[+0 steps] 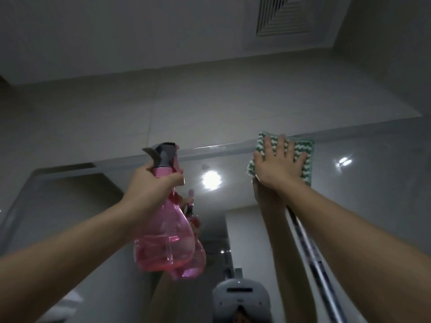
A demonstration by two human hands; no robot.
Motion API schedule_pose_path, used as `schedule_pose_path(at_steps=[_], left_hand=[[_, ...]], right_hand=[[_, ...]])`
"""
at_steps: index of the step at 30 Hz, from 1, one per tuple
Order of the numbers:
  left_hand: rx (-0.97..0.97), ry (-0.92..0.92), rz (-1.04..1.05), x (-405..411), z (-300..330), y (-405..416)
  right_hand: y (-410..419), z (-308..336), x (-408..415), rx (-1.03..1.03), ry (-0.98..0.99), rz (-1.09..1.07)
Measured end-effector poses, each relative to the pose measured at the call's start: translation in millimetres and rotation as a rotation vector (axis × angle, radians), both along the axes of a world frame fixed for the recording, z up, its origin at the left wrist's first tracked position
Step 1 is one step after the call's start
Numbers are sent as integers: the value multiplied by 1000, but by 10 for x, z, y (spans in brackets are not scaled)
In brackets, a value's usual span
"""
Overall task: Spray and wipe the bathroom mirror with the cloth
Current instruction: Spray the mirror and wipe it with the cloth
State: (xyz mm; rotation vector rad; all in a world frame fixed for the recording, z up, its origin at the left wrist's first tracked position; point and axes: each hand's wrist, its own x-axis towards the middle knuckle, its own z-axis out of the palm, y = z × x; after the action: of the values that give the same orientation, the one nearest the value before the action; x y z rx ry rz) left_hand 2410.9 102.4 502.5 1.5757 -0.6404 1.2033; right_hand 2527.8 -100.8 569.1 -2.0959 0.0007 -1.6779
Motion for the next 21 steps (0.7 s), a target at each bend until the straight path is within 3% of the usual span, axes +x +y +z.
schedule_pose_path(at_steps=[4,9,21], left_hand=[[40,-35,110,32,51,279],[-36,-80,179,19,5,600],[-7,-14,226,-83,-75,537]], right_hand=[[763,277,-69,-230,-91,46],[1674,91,-130,-505,-151,29],[1111,-149,-68,-625,-129,36]])
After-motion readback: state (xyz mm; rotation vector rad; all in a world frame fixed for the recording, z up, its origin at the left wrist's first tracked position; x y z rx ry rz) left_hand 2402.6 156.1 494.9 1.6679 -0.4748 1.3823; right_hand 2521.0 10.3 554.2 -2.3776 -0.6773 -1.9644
